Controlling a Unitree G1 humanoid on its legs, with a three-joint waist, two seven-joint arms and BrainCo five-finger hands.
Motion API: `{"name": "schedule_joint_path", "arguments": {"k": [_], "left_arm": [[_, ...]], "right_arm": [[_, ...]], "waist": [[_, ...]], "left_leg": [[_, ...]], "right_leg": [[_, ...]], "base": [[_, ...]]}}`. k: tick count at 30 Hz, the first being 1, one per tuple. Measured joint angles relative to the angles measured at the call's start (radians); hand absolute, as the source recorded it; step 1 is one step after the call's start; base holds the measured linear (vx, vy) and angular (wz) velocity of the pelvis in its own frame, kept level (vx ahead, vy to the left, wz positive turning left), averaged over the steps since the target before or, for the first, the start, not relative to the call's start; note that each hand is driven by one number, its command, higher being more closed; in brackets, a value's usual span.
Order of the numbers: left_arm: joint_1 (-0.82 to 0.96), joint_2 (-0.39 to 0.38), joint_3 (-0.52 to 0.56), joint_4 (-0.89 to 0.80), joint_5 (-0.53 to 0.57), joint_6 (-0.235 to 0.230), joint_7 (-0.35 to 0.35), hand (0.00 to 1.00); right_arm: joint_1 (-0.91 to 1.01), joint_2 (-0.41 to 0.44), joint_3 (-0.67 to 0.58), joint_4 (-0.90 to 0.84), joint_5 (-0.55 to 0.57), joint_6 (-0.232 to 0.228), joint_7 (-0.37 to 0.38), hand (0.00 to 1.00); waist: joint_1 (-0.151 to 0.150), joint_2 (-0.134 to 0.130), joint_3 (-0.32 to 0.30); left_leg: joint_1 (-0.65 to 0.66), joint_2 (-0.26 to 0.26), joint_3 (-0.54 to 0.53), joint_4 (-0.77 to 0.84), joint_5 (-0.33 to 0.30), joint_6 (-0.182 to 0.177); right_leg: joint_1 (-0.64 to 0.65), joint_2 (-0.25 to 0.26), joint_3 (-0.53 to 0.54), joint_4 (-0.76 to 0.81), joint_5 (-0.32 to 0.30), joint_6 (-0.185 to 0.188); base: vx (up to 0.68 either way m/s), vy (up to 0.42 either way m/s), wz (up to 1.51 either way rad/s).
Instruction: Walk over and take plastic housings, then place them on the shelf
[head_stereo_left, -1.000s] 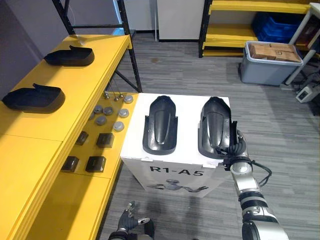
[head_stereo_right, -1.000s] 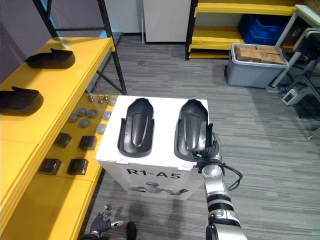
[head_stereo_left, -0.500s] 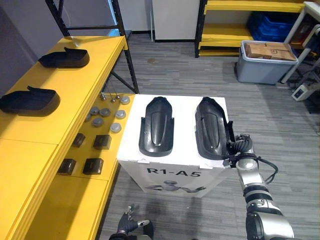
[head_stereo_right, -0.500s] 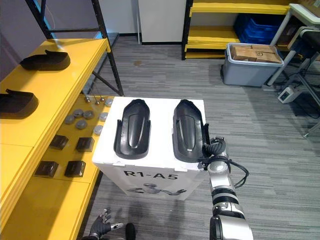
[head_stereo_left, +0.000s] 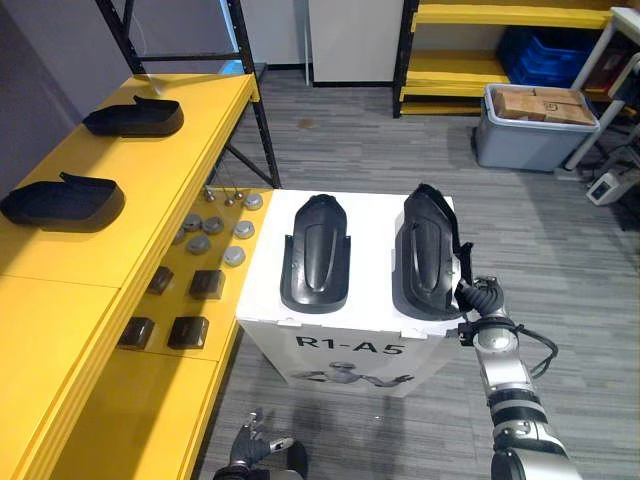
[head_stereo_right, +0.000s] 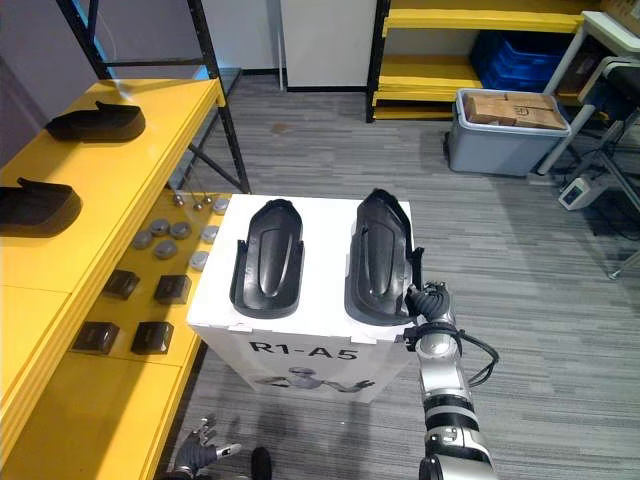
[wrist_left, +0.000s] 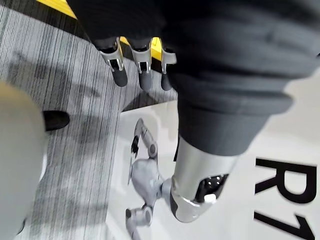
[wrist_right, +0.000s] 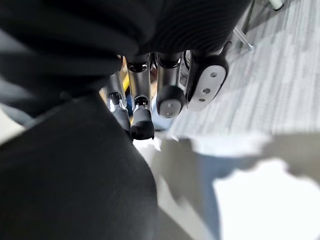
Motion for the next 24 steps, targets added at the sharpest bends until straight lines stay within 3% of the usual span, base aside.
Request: {"name": "schedule_joint_path", "arguments": {"k": [7,11,16,18,24], "left_arm": [[0.002,-0.008,0.042,-0.017,0.001,-0.001,0.002,0.00],[0.004,-0.013,0.086,-0.069,0.000,-0.001,0.017,0.00],[0.025,-0.066,0.232,-0.316,-0.002,-0.011,0.053,0.00],[0.020,-0.073,0.290,-0.455,-0.029,-0.035,0.078,0.00],[-0.002,-0.088,0.320,-0.785,-0.038,-0.065,0.118,0.00]], "right_arm": [[0.050,0.065,-0.005,-0.143,0.026,-0.009,-0.039,1.00],[0.078,0.074,0.004,-0.259,0.031,-0.046,-0.057,1.00],[0.082,0.082,0.006,-0.392,0.024,-0.079,-0.078,1.00],[0.084,0.084,0.012,-0.435,0.021,-0.093,-0.081,1.00],[0.095,0.100,0.030,-0.490,-0.004,-0.093,-0.073,1.00]], "waist": [[0.002,0.001,-0.001],[0.008,0.000,-0.002],[0.007,0.000,-0.005],[0.007,-0.003,-0.012],[0.017,-0.007,-0.023]], "left_leg": [[-0.002,0.000,-0.010,0.000,0.000,0.000],[-0.004,0.001,-0.011,0.004,0.001,0.000],[-0.008,0.001,-0.017,0.004,0.001,0.000],[-0.014,-0.001,-0.026,0.005,0.003,0.002],[-0.009,-0.005,-0.040,0.005,0.005,0.006]], "right_leg": [[0.001,0.001,-0.005,0.000,0.000,0.000],[0.001,0.001,-0.005,0.000,0.001,0.001],[0.003,0.001,-0.012,0.001,0.003,0.003],[0.006,0.000,-0.021,0.001,0.003,0.004],[0.019,-0.005,-0.035,0.000,0.003,0.005]], "base": [[-0.01,0.001,0.02],[0.00,0.000,0.00],[-0.01,0.002,0.03],[0.00,0.004,0.11],[-0.02,0.006,0.07]]}}
